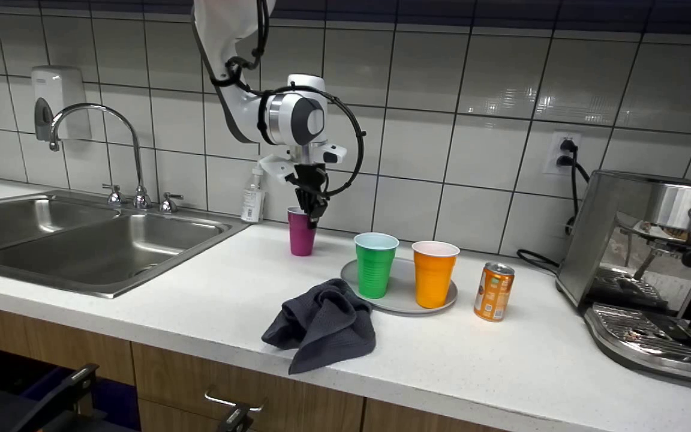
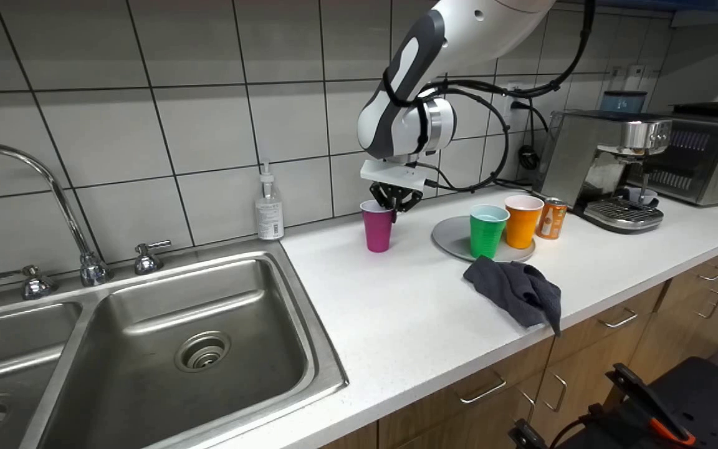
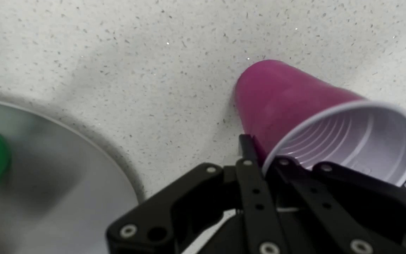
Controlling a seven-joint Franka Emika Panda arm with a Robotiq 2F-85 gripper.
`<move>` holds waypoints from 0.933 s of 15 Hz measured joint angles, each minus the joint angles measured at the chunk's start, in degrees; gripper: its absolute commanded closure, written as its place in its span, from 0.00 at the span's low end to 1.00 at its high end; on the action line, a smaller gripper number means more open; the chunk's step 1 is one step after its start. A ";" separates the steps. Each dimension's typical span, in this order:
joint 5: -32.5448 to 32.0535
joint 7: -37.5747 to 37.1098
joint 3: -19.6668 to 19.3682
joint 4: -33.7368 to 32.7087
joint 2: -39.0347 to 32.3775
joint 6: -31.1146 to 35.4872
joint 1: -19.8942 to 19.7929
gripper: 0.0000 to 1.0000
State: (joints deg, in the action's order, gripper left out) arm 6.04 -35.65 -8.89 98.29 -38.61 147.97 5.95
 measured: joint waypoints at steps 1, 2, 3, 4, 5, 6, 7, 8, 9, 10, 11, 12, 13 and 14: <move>0.00 0.00 0.00 -0.14 0.00 -0.02 0.00 0.99; 0.00 0.00 0.00 -0.22 -0.01 -0.05 0.00 0.99; 0.00 0.00 0.00 -0.26 -0.02 -0.05 0.00 0.99; 0.00 0.00 -0.01 -0.29 -0.03 -0.06 0.00 0.99; 0.00 0.00 -0.02 -0.34 -0.03 -0.06 0.00 0.99; 0.00 0.00 -0.04 -0.43 -0.03 -0.06 0.00 0.99; 0.00 0.00 -0.06 -0.53 -0.03 -0.06 -0.01 0.99; 0.00 0.00 -0.10 -0.64 -0.03 -0.06 -0.02 0.99; 0.00 0.00 -0.12 -0.76 -0.03 -0.06 -0.04 0.99; 0.00 0.00 -0.13 -0.90 -0.02 -0.06 -0.09 0.99; 0.00 0.00 -0.13 -1.05 -0.02 -0.06 -0.14 0.99; 0.00 0.00 -0.14 -1.21 -0.02 -0.06 -0.20 0.99; 0.00 0.00 -0.15 -1.37 -0.02 -0.06 -0.28 0.99; 0.00 0.00 -0.17 -1.52 -0.01 -0.06 -0.39 0.99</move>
State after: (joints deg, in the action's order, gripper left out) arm 6.03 -35.65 -9.06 96.78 -38.62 147.92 5.56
